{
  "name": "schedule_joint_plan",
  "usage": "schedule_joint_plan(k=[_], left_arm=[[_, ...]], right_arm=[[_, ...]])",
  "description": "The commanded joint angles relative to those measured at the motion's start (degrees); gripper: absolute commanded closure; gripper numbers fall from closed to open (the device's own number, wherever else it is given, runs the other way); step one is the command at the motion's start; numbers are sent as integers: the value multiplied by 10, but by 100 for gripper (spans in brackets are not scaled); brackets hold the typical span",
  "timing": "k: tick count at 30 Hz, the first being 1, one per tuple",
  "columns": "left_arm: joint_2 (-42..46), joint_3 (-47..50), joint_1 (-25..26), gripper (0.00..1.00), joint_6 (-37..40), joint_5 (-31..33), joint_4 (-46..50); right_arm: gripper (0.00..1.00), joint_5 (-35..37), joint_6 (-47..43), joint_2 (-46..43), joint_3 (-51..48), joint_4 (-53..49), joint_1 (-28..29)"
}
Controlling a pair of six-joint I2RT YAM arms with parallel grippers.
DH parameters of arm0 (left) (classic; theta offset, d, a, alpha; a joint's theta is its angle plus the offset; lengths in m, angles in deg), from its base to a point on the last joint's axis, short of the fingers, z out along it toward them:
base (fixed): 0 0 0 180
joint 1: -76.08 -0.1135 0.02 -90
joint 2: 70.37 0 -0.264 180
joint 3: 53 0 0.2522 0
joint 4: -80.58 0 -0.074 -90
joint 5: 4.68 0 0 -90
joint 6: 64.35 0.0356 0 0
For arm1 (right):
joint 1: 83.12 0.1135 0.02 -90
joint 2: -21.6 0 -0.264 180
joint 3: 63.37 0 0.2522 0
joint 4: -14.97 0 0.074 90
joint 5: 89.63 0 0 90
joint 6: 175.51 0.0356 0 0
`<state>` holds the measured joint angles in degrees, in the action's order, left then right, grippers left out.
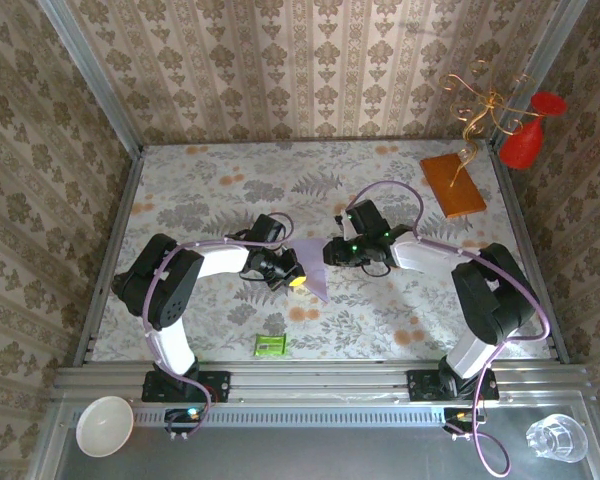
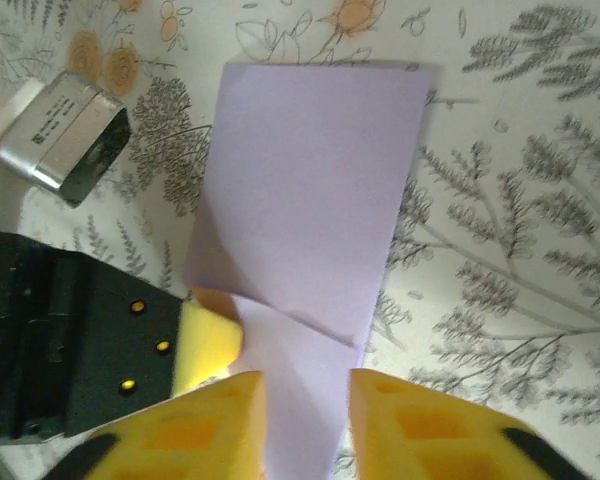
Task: Fold a paper plane with a square sheet of paper (pick it up from the middle)
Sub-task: Third fold the triangle at the center of the table.
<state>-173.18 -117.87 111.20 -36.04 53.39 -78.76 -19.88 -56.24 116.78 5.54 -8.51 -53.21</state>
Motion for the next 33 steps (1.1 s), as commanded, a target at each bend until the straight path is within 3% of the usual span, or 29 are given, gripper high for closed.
schedule_joint_plan(k=[1, 12, 33], left_arm=[[-25, 6, -5, 92, 10, 26, 57], [-30, 7, -5, 93, 9, 27, 57], [-37, -3, -5, 95, 14, 24, 74]], right_arm=[[78, -66, -6, -8, -9, -27, 9], [97, -125, -28, 41, -17, 13, 52], [100, -128, -19, 120, 14, 30, 60]])
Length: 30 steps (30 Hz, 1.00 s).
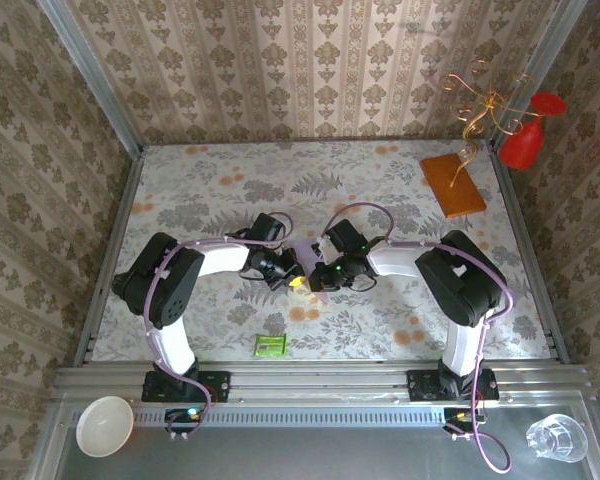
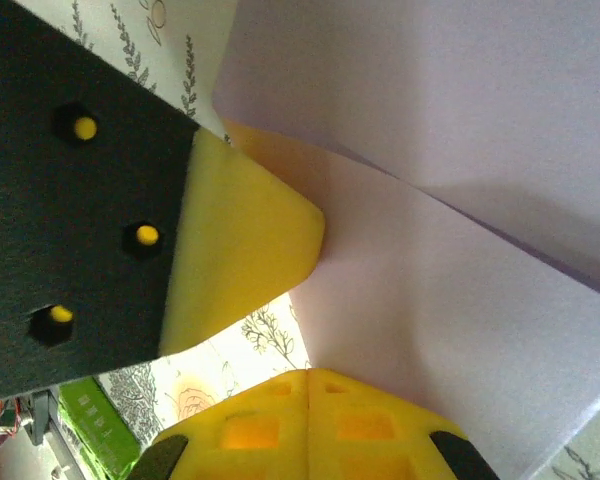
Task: Fold a paper plane with a square sheet of paper (pick it up from the middle)
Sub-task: Third fold the triangle at the center of the table.
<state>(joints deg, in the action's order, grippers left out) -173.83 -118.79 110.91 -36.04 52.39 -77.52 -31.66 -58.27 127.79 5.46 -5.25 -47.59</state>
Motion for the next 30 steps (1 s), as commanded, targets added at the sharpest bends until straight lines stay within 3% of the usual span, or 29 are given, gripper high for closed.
schedule_joint_plan(k=[1, 16, 30], left_arm=[[-31, 6, -2, 95, 14, 33, 61], [-42, 9, -7, 96, 19, 46, 91], [-37, 14, -11, 96, 24, 40, 89]], right_arm=[[100, -8, 1, 11, 16, -4, 4], [100, 11, -34, 17, 7, -60, 4], [99, 1, -47, -81, -90, -125, 2]])
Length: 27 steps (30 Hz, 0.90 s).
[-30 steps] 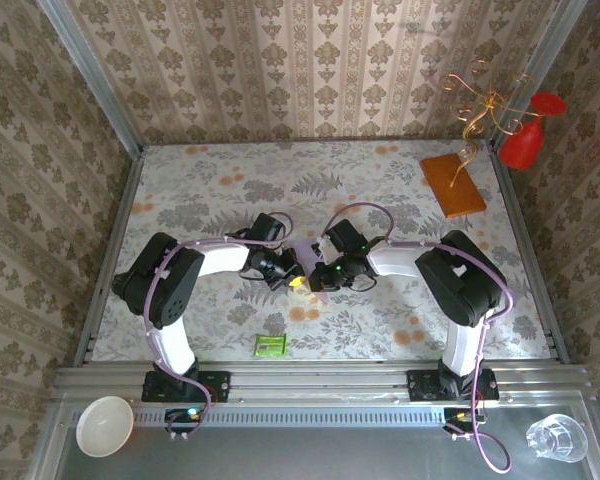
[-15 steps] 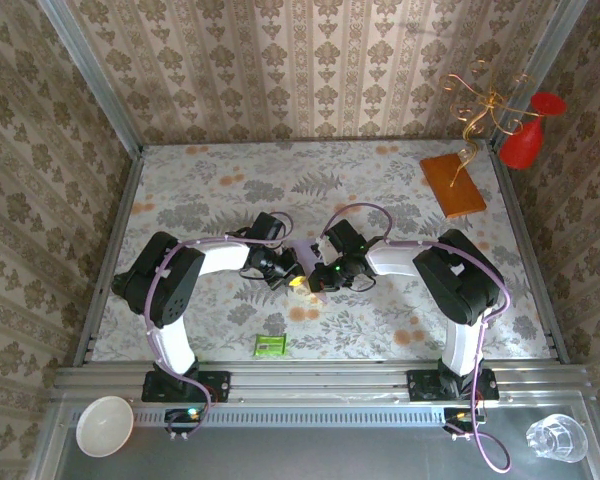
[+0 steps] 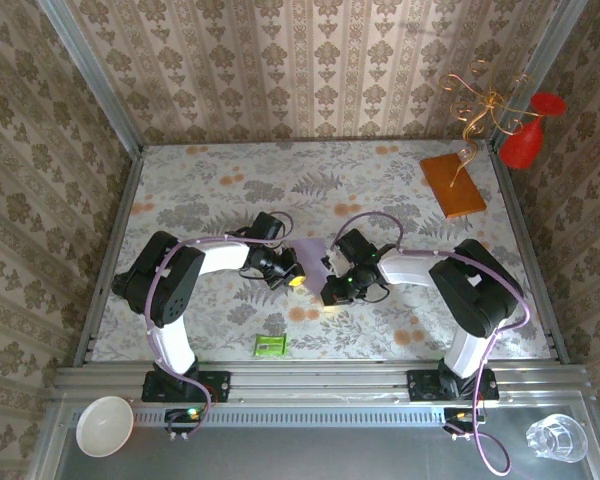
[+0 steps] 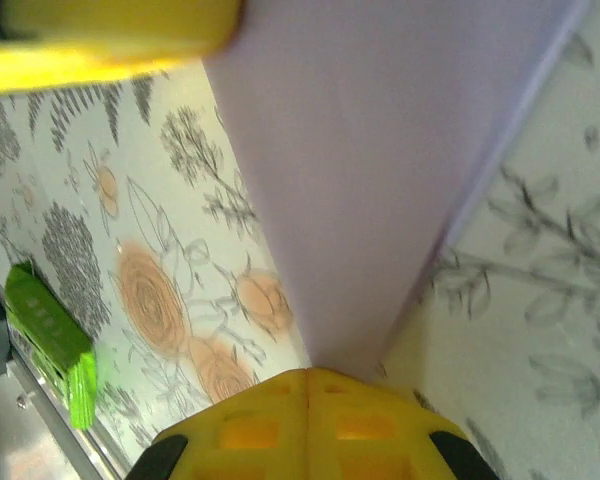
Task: Fold a paper plane with a square sheet of paper (pick it up from the middle)
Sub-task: Third fold the triangle at the center of the table.
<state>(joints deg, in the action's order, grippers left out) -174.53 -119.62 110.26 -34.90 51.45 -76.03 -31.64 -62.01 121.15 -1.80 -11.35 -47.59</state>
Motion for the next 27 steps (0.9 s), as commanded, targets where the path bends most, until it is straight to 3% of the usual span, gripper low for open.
schedule_joint_plan(k=[1, 9, 18, 27], left_arm=[[-29, 22, -4, 96, 14, 49, 73], [-25, 11, 0, 95, 16, 41, 70], [-23, 1, 5, 95, 16, 36, 66], [13, -14, 4, 94, 45, 16, 35]], right_arm=[[99, 3, -8, -18, -18, -66, 2], [97, 20, 24, -82, -4, -10, -5], [99, 37, 48, 6, 44, 14, -4], [100, 76, 37, 47, 52, -39, -4]])
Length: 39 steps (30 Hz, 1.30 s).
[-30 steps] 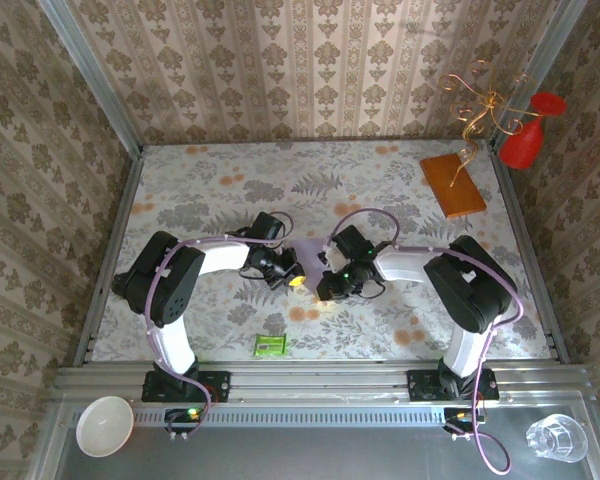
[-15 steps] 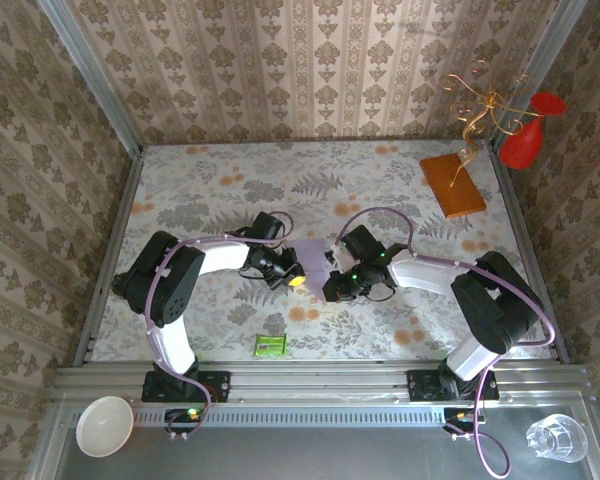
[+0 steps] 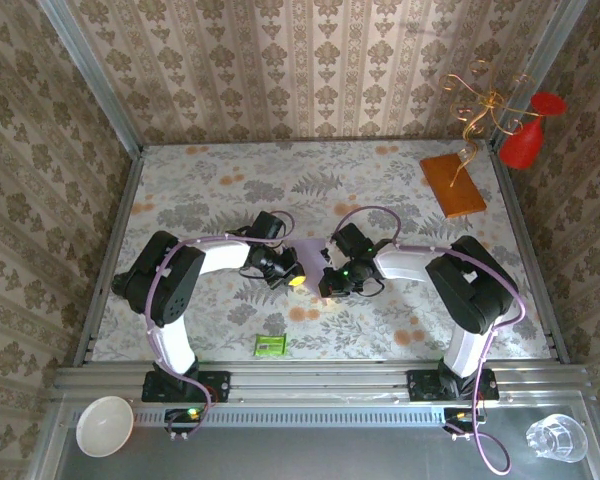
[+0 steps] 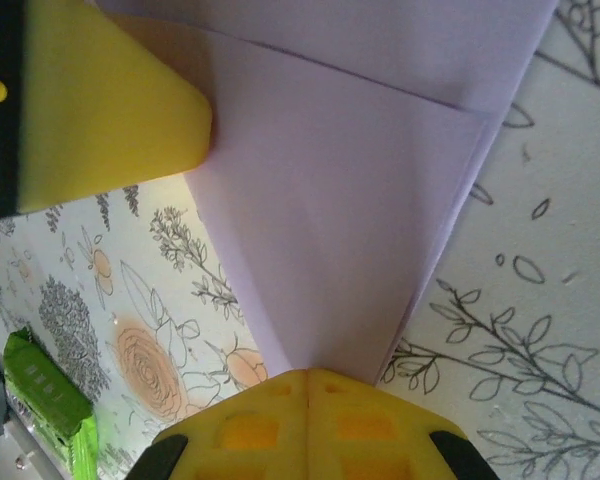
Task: Fold a paper plane with a square sheet of paper (pick it up from the middle)
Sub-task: Third fold the triangle at the center of the table.
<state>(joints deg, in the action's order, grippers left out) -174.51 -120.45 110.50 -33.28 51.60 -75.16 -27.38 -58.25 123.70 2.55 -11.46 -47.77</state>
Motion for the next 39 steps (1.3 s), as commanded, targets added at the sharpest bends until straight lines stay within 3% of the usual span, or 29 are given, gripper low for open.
schedule_joint_plan(k=[1, 6, 11, 25, 30, 39], left_arm=[[22, -6, 2, 94, 36, 10, 17], [61, 10, 17, 93, 85, 3, 8], [78, 48, 34, 93, 83, 0, -48], [15, 32, 53, 94, 85, -7, -91], [8, 37, 48, 95, 88, 12, -84], [9, 60, -7, 97, 104, 24, -75]], right_arm=[[100, 35, -1, 25, 10, -47, -2], [100, 55, -3, 30, 18, -80, -2], [100, 49, 2, 33, 20, -91, -2], [100, 38, 1, 36, 20, -98, -3], [100, 49, 1, 40, 18, -110, -3], [100, 75, -12, 64, 25, -171, -3]])
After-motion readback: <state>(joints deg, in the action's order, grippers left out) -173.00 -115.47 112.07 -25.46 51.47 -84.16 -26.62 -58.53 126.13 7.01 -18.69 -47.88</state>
